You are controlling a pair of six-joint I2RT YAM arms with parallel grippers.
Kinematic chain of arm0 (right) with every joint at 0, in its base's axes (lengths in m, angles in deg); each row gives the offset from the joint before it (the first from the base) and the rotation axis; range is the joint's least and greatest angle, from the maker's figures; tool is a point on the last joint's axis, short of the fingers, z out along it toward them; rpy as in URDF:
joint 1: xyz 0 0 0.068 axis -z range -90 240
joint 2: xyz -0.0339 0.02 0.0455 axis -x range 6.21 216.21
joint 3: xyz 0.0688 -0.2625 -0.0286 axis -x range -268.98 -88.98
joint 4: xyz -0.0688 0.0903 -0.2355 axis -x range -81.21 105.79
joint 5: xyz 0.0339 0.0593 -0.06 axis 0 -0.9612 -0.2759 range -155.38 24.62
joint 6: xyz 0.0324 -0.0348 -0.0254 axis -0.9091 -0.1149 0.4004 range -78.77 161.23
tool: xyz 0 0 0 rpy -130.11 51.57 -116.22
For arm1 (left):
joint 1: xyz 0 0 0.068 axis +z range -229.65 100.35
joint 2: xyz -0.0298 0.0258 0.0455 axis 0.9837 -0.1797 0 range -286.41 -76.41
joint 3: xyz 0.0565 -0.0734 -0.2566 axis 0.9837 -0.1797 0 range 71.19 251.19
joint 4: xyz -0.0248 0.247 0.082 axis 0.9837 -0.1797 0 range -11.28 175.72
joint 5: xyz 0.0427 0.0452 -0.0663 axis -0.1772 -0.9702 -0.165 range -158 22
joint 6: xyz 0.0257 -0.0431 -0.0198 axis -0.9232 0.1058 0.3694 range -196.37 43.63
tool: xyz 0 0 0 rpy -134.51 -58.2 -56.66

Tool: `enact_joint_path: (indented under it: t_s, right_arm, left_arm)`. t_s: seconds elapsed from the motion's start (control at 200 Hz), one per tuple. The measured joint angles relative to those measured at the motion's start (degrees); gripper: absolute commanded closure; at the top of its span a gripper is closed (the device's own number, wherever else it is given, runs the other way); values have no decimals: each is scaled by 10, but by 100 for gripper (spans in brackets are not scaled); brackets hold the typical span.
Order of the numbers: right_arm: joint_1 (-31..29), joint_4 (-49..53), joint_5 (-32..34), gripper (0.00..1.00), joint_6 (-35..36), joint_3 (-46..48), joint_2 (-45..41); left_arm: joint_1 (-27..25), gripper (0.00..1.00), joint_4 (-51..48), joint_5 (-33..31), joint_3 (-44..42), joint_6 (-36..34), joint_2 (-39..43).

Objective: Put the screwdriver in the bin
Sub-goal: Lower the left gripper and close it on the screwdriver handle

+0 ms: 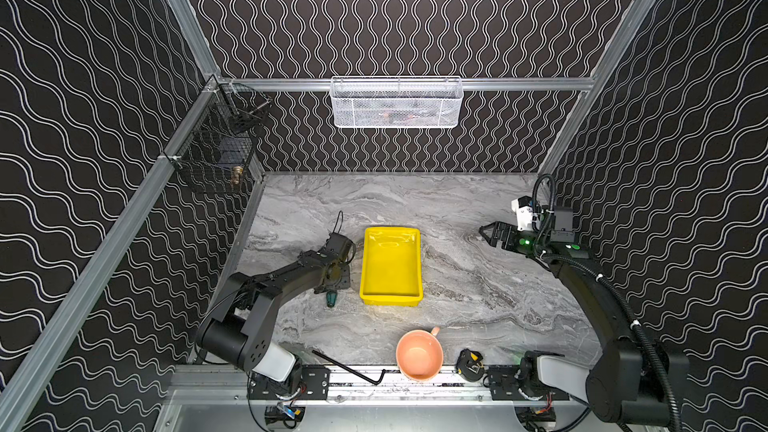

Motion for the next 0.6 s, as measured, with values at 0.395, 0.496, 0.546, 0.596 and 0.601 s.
enact_joint_path:
  t_s: [0.395,0.496,0.546,0.596,0.601]
  right_arm:
    - [0,4,-2,1,2,-2,5]
    - [0,4,-2,1,2,-1,3]
    - [0,4,-2,1,2,-1,3]
    - [0,4,-2,1,2,-1,3]
    - [0,4,-2,1,3,-1,3]
  left_arm:
    - [0,40,-87,36,5,2,15]
    - [0,44,-85,38,2,2,15]
    - [0,48,-85,38,2,2,12]
    - [0,50,-83,38,-2,2,9]
    - [0,50,-83,38,-2,2,9]
